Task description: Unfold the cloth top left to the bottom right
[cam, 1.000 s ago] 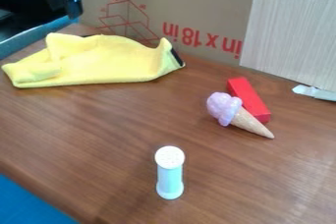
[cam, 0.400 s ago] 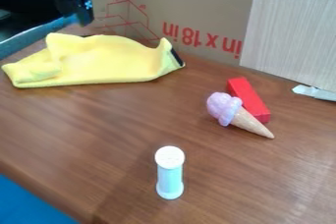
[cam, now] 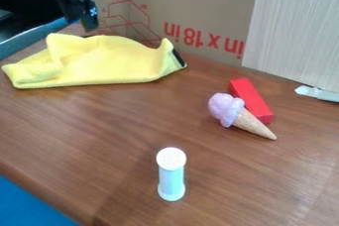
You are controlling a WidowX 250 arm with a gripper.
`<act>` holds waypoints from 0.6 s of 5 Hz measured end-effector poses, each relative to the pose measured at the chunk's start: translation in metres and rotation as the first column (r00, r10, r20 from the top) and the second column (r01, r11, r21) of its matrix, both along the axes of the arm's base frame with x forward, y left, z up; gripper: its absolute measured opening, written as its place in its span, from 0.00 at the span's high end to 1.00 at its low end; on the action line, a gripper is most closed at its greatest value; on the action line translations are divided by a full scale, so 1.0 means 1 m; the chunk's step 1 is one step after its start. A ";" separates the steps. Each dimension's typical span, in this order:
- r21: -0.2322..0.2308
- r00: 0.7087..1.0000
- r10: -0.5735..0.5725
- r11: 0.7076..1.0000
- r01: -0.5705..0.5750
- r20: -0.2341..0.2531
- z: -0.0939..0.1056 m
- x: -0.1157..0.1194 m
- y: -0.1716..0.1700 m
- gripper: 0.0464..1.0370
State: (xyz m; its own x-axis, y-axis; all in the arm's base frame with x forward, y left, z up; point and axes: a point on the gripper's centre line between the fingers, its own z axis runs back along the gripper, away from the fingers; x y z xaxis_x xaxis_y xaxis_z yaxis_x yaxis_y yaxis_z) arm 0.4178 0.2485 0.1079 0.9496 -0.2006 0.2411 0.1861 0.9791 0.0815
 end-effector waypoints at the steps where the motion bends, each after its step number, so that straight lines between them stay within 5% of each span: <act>1: 0.021 1.000 -0.011 1.000 0.011 -0.011 -0.006 0.004 -0.007 0.04; 3: 0.049 0.999 -0.001 0.999 0.003 -0.043 -0.025 0.005 -0.006 0.07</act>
